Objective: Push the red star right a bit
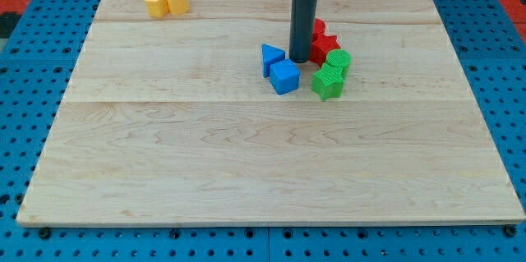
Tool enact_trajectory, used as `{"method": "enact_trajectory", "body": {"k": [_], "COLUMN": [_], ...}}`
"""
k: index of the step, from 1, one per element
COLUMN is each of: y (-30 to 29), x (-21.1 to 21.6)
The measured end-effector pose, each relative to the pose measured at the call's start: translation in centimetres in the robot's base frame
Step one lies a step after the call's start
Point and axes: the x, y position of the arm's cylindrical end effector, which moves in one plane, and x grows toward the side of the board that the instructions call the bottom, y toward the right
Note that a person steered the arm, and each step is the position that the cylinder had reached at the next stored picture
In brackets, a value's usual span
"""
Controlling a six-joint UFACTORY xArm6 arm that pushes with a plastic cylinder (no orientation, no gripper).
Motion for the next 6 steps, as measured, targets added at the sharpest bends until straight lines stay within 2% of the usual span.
{"method": "enact_trajectory", "body": {"k": [2,3,4,5,6], "y": [-0.4,-0.5,0.3,3.5,3.0], "x": [0.9,-2.3,-1.6,-1.4,-2.0]}}
